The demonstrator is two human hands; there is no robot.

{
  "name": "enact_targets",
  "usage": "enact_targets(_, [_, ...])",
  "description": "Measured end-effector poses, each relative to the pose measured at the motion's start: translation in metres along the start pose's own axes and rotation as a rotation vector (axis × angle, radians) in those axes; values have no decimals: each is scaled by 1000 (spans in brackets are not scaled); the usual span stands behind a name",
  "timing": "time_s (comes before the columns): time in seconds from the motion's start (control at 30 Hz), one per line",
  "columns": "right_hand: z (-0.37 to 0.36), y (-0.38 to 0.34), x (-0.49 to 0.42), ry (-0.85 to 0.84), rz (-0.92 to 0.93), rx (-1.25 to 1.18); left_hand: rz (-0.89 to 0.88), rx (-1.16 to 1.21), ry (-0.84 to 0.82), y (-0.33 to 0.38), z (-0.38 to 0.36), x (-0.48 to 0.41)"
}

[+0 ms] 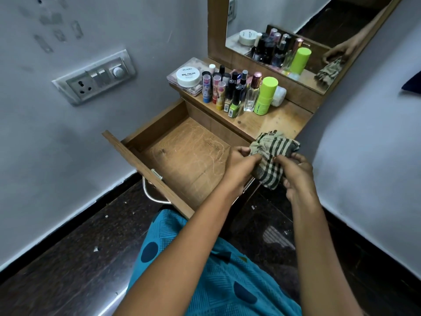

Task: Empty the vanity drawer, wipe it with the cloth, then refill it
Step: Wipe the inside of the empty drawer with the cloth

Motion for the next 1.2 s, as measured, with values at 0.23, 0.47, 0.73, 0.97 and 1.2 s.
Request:
enact_targets(0.23, [-32, 32, 41, -233, -96, 15, 40, 35, 38, -12, 48, 23])
enact_targets(0.47, [-72, 56, 52, -364, -29, 147, -35, -150, 24, -16, 84, 28])
enact_targets(0.73, [-151, 54, 32, -543, 300, 553, -45, -319, 159, -10, 125, -3])
enact_targets(0.97, [-224, 71, 17, -698, 547, 898, -17, -500, 249, -5, 150, -35])
enact_targets(1.2, [-242, 89, -3, -694, 649, 1159, 35, -679, 261, -5, 167, -44])
Point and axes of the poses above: each hand's wrist, its own x-axis away from the middle knuckle, its own z-axis out of the back of the hand, y = z × x, the point moved 10 cm from there along -x, towards the middle knuckle, and after that the axes turned 7 degrees about -x, right-handed, at the moved point
